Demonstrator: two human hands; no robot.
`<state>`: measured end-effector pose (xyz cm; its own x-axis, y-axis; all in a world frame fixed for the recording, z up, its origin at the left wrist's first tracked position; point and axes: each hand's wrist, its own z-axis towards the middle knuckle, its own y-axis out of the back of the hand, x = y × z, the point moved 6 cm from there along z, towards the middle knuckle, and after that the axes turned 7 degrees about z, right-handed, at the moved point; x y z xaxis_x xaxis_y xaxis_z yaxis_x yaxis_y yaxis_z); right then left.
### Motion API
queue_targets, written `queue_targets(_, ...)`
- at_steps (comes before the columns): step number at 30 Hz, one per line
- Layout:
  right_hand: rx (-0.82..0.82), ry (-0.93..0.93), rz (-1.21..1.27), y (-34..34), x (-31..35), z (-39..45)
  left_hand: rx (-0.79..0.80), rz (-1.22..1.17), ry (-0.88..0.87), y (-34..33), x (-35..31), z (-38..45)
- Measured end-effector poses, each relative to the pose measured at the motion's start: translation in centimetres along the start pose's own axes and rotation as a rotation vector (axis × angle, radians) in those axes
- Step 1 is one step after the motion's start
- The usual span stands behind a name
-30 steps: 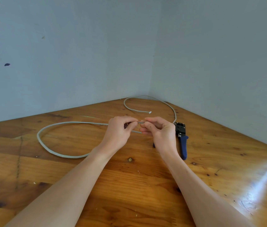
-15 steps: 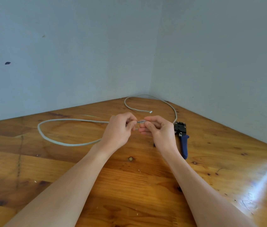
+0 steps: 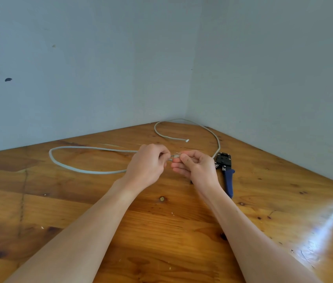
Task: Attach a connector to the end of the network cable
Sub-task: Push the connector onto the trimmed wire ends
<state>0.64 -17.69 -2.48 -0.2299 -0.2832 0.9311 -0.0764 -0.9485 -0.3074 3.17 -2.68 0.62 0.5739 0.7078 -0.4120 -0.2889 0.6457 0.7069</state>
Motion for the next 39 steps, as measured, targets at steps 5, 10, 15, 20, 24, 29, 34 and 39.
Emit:
queue_targets(5, -0.001, 0.034, -0.083, -0.2, 0.3, 0.0, -0.002, -0.041, 0.025, 0.0, 0.3, 0.1)
queue_targets(10, -0.026, 0.077, -0.141, -0.2, 0.4, -0.2, -0.007, -0.100, 0.038, -0.2, 0.2, -0.1)
queue_targets(15, -0.030, 0.128, -0.230, -0.3, 0.7, -0.2, -0.023, -0.151, 0.053, -0.1, 0.3, -0.1)
queue_targets(20, -0.005, 0.164, -0.343, -0.6, 0.8, -0.3, -0.012, -0.179, 0.044, -0.2, 0.0, -0.2)
queue_targets(24, 0.004, 0.191, -0.392, -0.8, 0.9, -0.2, 0.016, -0.204, 0.052, -0.4, 0.2, 0.0)
queue_targets(29, 0.010, 0.202, -0.383, -0.8, 1.2, -0.3, 0.047, -0.270, 0.065, -0.4, 0.3, 0.1)
queue_targets(34, -0.019, 0.221, -0.418, -0.9, 1.5, -0.3, 0.085, -0.315, 0.094, -0.3, 0.2, 0.1)
queue_targets(39, -0.034, 0.232, -0.444, -0.8, 1.6, -0.3, 0.085, -0.329, 0.110, -0.4, 0.0, 0.0)
